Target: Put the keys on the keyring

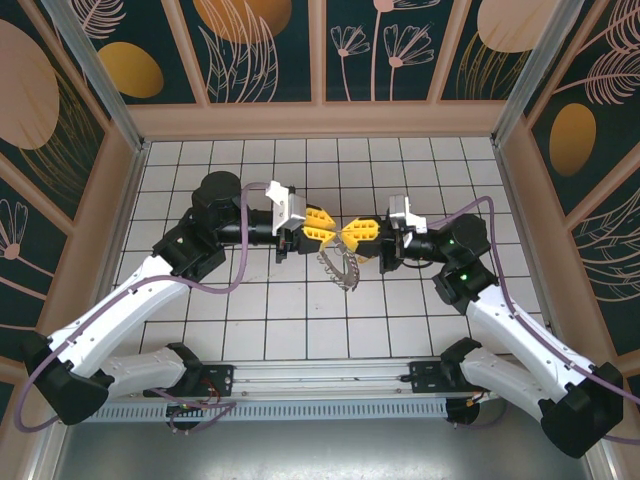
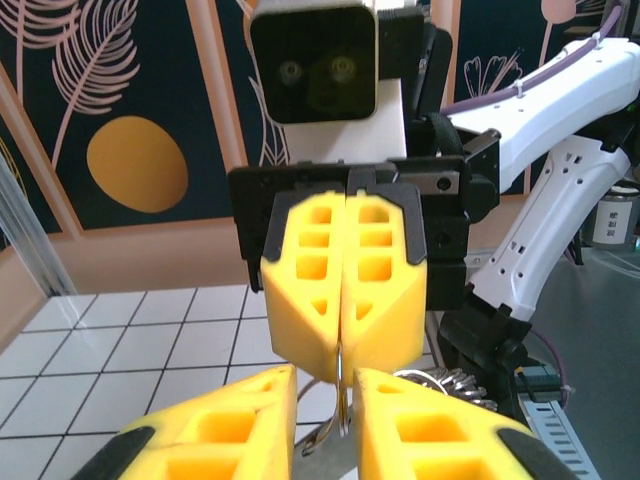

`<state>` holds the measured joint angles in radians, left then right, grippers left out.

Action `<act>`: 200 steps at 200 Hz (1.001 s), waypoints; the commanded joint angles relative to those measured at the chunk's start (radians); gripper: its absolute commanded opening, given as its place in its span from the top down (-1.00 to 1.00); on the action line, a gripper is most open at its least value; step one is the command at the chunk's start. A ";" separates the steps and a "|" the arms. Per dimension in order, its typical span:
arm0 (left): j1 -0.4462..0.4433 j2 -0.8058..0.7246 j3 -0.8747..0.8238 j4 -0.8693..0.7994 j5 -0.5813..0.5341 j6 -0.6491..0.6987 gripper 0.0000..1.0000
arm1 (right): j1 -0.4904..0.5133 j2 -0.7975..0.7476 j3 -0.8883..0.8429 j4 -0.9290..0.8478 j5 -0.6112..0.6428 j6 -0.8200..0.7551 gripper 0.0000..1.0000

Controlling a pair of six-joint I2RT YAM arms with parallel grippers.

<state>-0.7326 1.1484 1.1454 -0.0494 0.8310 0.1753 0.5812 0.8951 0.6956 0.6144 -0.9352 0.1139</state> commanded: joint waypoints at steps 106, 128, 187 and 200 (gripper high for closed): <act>-0.004 0.017 0.011 0.010 0.057 -0.012 0.68 | 0.035 -0.013 0.012 0.008 0.039 -0.041 1.00; -0.005 0.023 0.011 0.011 0.065 -0.016 0.90 | 0.041 -0.015 0.014 0.009 0.045 -0.044 1.00; -0.005 0.009 -0.002 -0.019 0.039 0.019 1.00 | 0.040 -0.071 0.014 -0.088 0.146 -0.091 0.44; -0.005 0.002 -0.008 -0.022 0.025 0.024 1.00 | 0.035 -0.097 0.018 -0.151 0.178 -0.113 0.29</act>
<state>-0.7334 1.1652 1.1450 -0.0784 0.8669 0.1738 0.6155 0.8581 0.6956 0.5381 -0.8417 0.0505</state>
